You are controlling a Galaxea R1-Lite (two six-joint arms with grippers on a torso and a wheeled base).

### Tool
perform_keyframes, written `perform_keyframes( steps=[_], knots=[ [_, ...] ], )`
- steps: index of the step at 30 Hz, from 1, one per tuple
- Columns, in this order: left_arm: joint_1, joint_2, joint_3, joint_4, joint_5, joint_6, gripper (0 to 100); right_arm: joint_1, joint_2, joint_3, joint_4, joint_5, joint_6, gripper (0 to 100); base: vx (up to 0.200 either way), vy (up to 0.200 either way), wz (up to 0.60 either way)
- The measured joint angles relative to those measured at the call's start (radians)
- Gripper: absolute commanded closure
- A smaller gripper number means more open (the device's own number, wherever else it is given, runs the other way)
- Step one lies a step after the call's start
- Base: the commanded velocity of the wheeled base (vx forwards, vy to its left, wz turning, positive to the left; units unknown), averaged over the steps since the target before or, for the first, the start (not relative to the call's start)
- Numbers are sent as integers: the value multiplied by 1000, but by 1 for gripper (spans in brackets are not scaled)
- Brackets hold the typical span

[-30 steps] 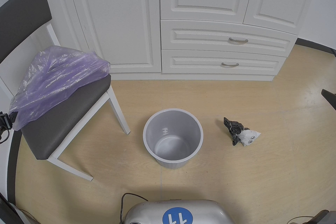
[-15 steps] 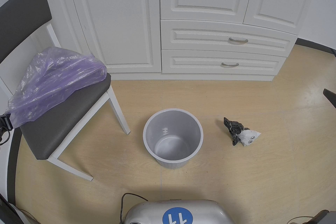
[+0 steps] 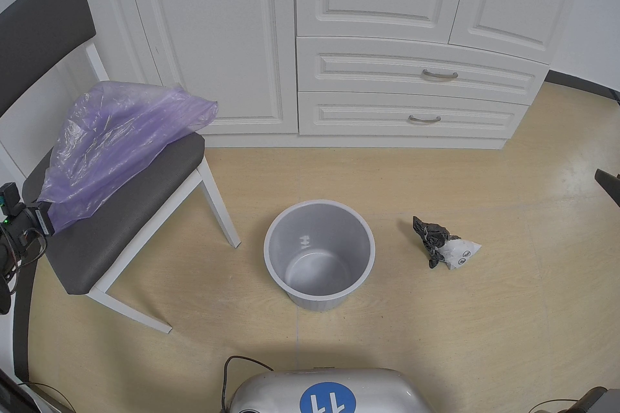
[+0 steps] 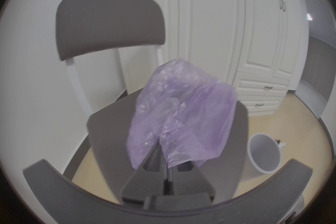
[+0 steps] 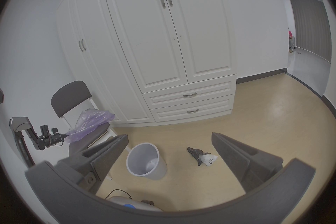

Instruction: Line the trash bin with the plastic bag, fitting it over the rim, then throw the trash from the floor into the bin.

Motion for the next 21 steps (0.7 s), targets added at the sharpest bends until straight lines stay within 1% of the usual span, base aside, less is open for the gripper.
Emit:
perform_keyframes(
  steps=[6,12,17,21],
  knots=[
    [-183,-86,-10,9,60,-47,100,26,-12,2,2,-3,-1,0,0,0,0],
    [-375,-148,-34,13,164,-61,100,51,-16,5,3,-3,-10,0,0,0,0],
    [-538,-197,-58,18,239,-67,100,102,-13,13,3,-9,-20,0,0,0,0],
    [-685,-232,-82,28,313,-88,100,156,-1,15,-3,-45,-30,0,0,0,0]
  ],
)
